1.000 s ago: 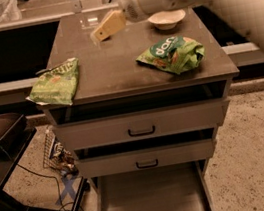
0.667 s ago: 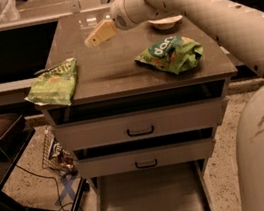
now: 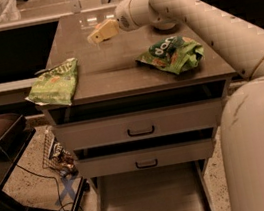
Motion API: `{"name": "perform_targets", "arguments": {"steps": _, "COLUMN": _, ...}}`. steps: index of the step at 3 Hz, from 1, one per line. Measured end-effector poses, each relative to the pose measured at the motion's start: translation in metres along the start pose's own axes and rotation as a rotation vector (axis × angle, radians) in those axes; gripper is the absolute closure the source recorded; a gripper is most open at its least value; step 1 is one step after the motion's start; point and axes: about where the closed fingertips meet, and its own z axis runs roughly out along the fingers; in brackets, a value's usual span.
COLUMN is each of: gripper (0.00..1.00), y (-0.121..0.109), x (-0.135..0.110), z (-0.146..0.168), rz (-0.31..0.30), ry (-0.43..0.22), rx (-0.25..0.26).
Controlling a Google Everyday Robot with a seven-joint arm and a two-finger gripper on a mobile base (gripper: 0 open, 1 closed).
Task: Place orange into bottom drawer
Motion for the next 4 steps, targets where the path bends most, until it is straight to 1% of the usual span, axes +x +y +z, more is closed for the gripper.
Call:
{"name": "perform_targets", "arguments": {"steps": 1, "gripper": 0.00, "y": -0.057, "x": 0.011, "z": 0.023, "rz": 0.039, "ry": -0.029, "rx": 0.049}}
{"name": "perform_targets", "arguments": {"steps": 2, "gripper": 0.00, "y": -0.056, "x": 0.011, "z": 0.023, "rz": 0.039, "ry": -0.029, "rx": 0.049}}
{"name": "perform_targets", "arguments": {"steps": 3, "gripper": 0.00, "y": -0.051, "x": 0.016, "z": 0.033, "rz": 0.034, "ry": -0.006, "rx": 0.072}}
{"name": "perform_targets", "arguments": {"steps": 4, "gripper": 0.00, "y": -0.054, "x": 0.028, "z": 0.054, "rz": 0.017, "ry": 0.014, "rx": 0.099}}
